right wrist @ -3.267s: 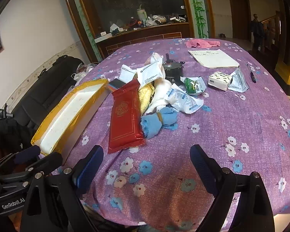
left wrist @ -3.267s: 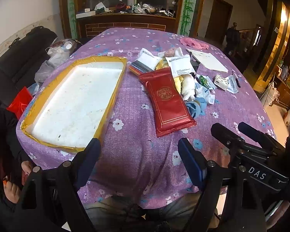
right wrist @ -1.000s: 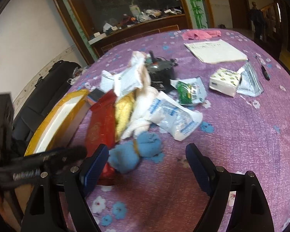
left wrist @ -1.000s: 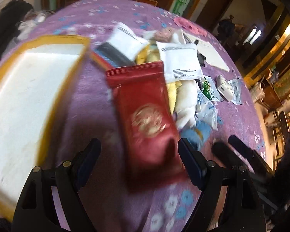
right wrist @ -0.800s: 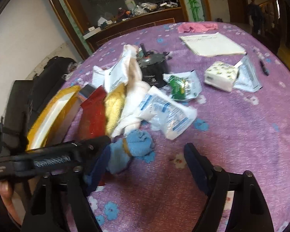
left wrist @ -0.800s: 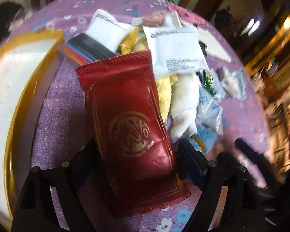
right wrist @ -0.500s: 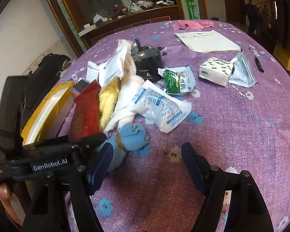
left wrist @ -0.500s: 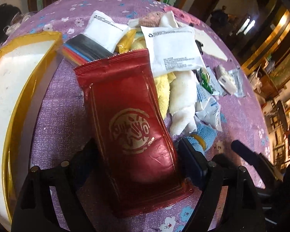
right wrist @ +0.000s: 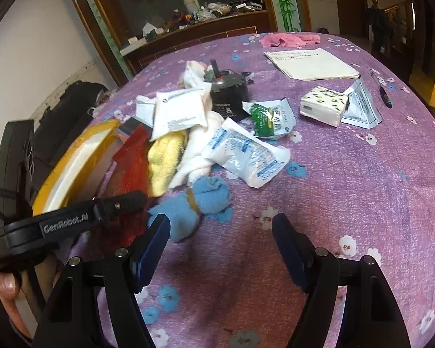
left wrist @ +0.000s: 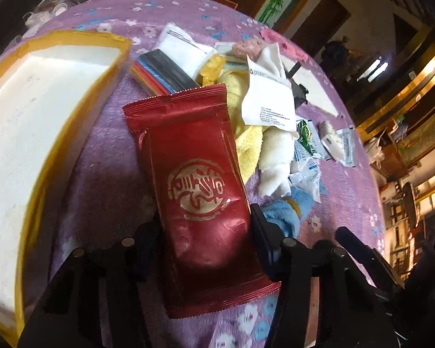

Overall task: Organize soft objects
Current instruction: 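Grasp the red foil packet with the left gripper and lift it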

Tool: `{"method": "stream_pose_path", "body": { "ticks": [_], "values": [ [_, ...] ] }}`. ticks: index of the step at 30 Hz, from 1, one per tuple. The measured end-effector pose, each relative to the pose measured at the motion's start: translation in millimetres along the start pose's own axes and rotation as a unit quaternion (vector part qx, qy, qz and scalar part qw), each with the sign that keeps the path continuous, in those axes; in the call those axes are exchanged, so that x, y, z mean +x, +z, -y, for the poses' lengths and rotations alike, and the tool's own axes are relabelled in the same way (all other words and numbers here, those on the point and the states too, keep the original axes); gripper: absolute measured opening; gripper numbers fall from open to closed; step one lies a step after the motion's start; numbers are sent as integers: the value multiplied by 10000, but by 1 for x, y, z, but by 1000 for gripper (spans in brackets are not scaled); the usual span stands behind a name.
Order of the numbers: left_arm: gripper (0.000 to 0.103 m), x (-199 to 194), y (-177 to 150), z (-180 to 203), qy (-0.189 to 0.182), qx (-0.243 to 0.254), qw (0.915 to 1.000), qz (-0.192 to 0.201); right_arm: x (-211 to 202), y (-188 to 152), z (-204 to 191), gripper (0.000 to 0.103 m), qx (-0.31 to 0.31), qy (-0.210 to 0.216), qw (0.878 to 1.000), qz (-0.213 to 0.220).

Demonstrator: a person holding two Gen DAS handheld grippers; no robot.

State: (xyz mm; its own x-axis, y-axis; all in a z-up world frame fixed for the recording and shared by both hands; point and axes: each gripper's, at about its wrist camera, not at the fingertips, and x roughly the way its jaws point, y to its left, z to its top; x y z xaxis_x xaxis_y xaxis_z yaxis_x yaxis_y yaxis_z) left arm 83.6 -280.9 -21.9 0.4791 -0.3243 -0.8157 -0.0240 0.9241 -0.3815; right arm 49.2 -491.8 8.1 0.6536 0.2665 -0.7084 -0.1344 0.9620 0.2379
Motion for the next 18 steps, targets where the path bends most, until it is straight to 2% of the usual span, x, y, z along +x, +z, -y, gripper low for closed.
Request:
{"method": "stream_pose_path", "body": {
  "ticks": [6,14,18],
  "values": [
    [52,-21,-16,-9,76,-44,9999,73,3,-6,-6,73,27,176,9998,-112],
    [52,-42,-29,1,299,204,9987,353,10,-5,-4,71,249,359,9986,-291],
    [52,-59,-30,-5,91,121,9985,532,13,-3,-6,68,257,286,9988,-289]
  ]
}}
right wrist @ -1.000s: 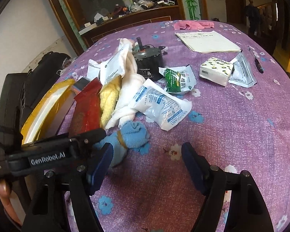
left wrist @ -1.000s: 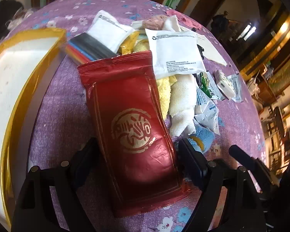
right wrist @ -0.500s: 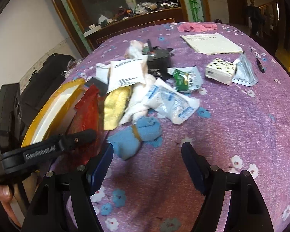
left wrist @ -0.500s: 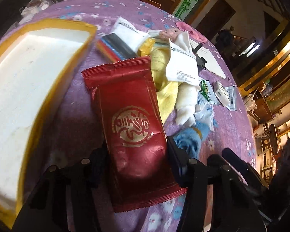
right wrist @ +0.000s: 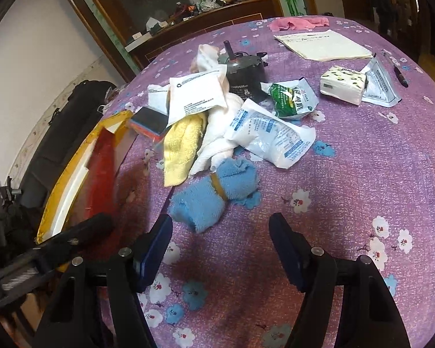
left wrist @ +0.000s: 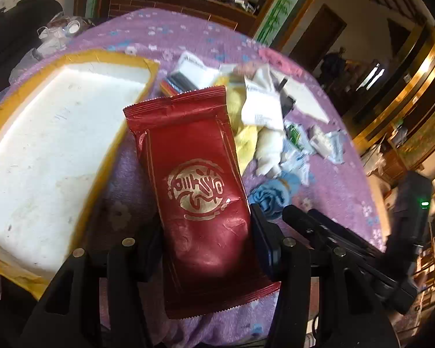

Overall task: Organize soft objects
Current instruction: 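Grasp the red foil packet with the left gripper and lift it, then lower the red packet into the tray with the left gripper while the right gripper carries the blue cloth in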

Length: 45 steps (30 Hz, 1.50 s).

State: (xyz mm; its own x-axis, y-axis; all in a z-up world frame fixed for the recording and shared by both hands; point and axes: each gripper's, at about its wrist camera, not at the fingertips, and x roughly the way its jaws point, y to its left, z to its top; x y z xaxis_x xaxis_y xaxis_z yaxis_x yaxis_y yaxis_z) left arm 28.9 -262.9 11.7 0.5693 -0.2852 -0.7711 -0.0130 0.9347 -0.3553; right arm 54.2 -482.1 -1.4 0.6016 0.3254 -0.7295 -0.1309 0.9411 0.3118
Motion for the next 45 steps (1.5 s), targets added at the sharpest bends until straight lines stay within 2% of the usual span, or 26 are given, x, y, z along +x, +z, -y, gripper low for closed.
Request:
{"method": "stream_pose_path", "body": {
  "ticks": [5,10,11,13,14,15,16,18,22,26,28,32,35,37,41,43,45],
  "values": [
    [52,-20,-1,-13,-113,-148,9997,139,3,6,2,68,125,-40,9999,7],
    [52,-36,-1,-23,-53,-175,9993,317,21,20,-3,69,360,229,9990,-127],
    [52,-39,-1,-27,-12,-207,9991,361,29,23,-8,66,323,242,9990,-212],
    [52,-45,-1,-36,105,-280,9985,459,39,24,-13,51,302,87,9989,-347],
    [52,-47,0,-41,146,-321,9982,485,43,25,-15,39,251,-74,9989,-392],
    [52,-50,1,-48,171,-396,9977,516,46,25,-17,35,193,-206,9988,-410],
    [52,-54,2,-58,202,-516,9969,567,45,24,-17,30,159,-224,9989,-371],
    [52,-57,4,-68,292,-605,9960,586,41,21,-15,14,200,-162,9989,-382],
    [52,-58,13,-92,486,-771,9941,594,15,15,-18,14,170,93,9993,-320],
    [52,-55,19,-105,810,-684,9923,635,-20,24,-60,13,-492,461,9975,203],
    [52,-53,20,-113,919,-660,9915,636,-23,30,-85,13,-854,695,9935,301],
    [53,-50,21,-124,1089,-548,9906,619,-2,37,-146,13,-1543,1048,9820,293],
    [53,-43,21,-129,1131,-388,9917,473,25,38,-179,13,-1840,1147,9759,232],
    [53,-38,21,-133,1134,-395,9920,381,47,37,-197,13,-2145,963,9716,281],
    [53,-30,21,-137,1105,-396,9927,287,85,31,-211,13,-2309,769,9699,-56],
    [53,-30,22,-135,1095,-329,9930,303,96,29,-214,14,-2338,641,9701,-159],
    [53,-32,23,-133,1042,-321,9936,299,102,30,-223,15,-2483,602,9668,-86]
  ]
}}
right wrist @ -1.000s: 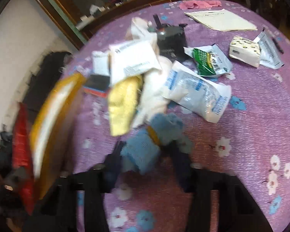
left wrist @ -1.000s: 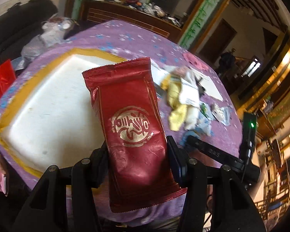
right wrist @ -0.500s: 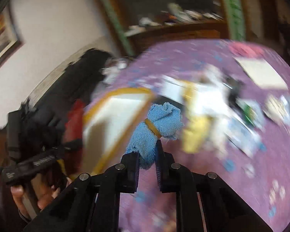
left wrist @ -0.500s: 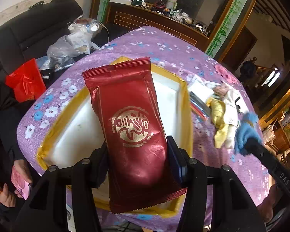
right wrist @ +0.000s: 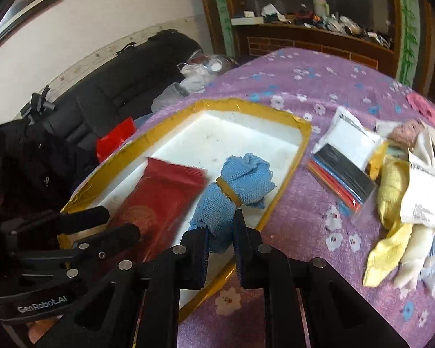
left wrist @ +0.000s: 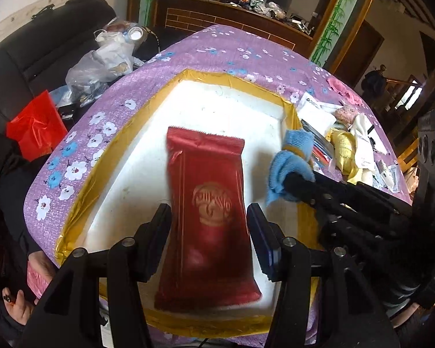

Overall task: Organize soft objects
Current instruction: 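Lower the red packet into the tray with the left gripper while the right gripper carries the blue cloth in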

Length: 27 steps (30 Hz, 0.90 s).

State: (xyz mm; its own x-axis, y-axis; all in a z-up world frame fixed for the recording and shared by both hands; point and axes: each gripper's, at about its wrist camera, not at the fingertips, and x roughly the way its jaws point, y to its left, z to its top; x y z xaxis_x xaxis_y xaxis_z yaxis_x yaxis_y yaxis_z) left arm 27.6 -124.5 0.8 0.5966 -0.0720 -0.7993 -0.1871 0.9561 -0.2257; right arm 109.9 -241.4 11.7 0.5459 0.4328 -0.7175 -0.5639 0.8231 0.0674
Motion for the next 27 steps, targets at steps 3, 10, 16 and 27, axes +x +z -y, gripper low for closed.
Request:
{"method": "stream_pose_path", "body": {
  "ticks": [3,10,16,27],
  "values": [
    [61,-9,0,-2,-51,-107,9999,118,-2,1,-7,25,-92,-1,10000,7],
    [86,-33,2,-8,-319,-527,9969,495,-38,-8,20,72,320,194,9983,444],
    [86,-56,-5,38,-364,-69,9959,821,-80,-40,50,78,613,269,9960,596],
    [85,-35,-29,142,-822,851,9925,294,-124,-97,136,79,1648,-138,9853,421]
  ]
}}
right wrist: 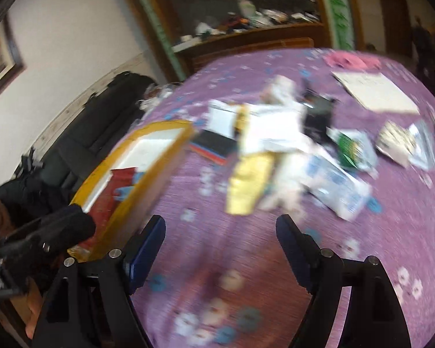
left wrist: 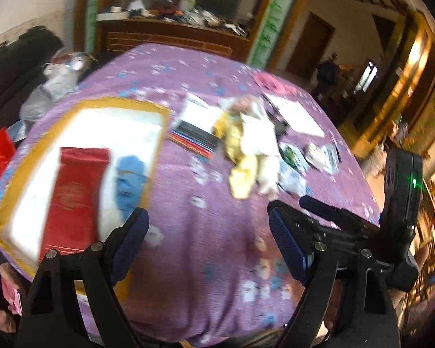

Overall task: Organize soft objects
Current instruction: 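Lower the red packet into the tray with the left gripper while the right gripper carries the blue cloth in, then grasp a white paper packet with the left gripper while the right gripper grasps a white medical bag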

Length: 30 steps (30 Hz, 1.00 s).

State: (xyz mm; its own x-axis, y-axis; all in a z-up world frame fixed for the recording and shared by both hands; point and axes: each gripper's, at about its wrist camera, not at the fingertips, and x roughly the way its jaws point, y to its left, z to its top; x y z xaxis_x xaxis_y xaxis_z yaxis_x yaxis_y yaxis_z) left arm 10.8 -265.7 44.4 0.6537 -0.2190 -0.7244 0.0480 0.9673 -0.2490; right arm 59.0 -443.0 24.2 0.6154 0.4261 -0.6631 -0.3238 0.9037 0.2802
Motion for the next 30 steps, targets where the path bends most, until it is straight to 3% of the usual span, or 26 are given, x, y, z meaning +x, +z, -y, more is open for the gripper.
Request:
{"method": "stream_pose_path", "body": {
  "ticks": [7,18,25,30],
  "values": [
    [85,25,-7,24,-132,52,9991,-412,-27,-15,47,79,691,-135,9975,94],
    [85,41,-6,27,-242,-63,9979,-593,-43,-25,79,79,1029,-265,9942,160],
    [85,52,3,18,-242,-160,9973,-669,-20,-7,83,75,1025,-243,9944,105],
    [85,59,25,17,-226,-232,9974,-650,-6,22,94,72,983,-413,9937,350]
  ]
}}
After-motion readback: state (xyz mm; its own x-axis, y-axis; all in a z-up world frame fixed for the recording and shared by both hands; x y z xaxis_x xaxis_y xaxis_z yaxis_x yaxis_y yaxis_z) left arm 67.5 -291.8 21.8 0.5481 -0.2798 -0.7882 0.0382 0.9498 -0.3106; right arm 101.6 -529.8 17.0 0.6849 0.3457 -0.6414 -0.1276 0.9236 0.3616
